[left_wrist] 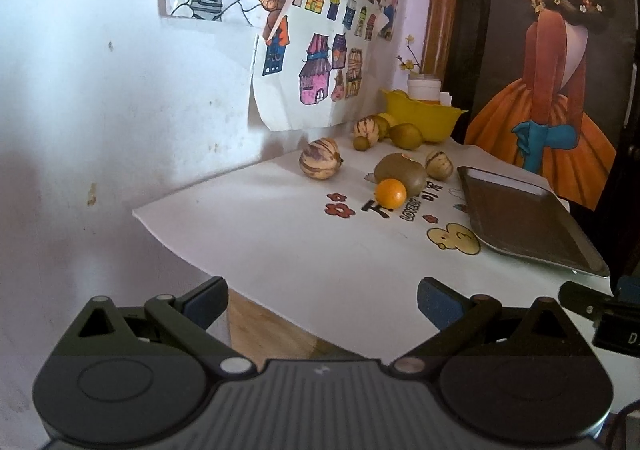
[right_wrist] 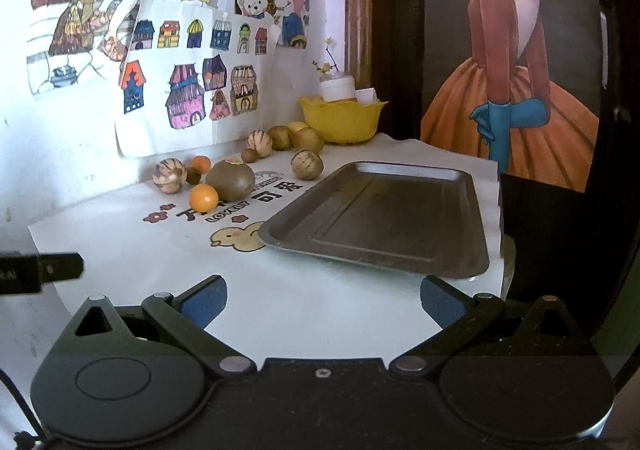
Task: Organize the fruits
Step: 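Move left tool toward striped pepino while right tool approaches the small orange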
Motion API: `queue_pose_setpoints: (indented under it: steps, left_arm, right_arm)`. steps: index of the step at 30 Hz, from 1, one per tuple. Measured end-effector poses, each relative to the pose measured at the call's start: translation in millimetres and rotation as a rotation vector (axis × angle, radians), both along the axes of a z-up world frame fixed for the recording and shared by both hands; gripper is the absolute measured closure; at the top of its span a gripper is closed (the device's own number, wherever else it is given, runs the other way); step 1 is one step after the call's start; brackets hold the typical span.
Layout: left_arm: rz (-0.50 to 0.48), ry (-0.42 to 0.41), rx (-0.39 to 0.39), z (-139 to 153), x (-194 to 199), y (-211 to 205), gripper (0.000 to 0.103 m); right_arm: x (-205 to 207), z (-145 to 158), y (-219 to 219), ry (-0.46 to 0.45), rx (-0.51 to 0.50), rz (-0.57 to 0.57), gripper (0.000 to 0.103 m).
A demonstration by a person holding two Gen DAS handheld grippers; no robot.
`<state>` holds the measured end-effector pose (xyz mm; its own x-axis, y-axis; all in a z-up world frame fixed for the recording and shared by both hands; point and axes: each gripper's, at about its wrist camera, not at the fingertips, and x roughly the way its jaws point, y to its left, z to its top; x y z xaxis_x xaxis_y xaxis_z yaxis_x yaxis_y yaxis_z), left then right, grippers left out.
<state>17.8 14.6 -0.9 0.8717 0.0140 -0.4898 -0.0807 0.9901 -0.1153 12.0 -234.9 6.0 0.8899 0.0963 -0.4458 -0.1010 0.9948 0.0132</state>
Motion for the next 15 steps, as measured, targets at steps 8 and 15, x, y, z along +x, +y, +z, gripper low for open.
queue_pose_setpoints:
  steps: [8, 15]
  left_arm:
    - [-0.016, 0.016, 0.014, 16.2, 31.9, 20.6, 0.0]
    - [-0.104, 0.007, -0.008, 30.3, 72.9, 28.9, 0.0]
  right_arm:
    - [30.0, 15.3, -8.7, 0.022, -0.052, 0.053, 0.0]
    - [56.3, 26.0, 1.0, 0.06, -0.051, 0.158, 0.0]
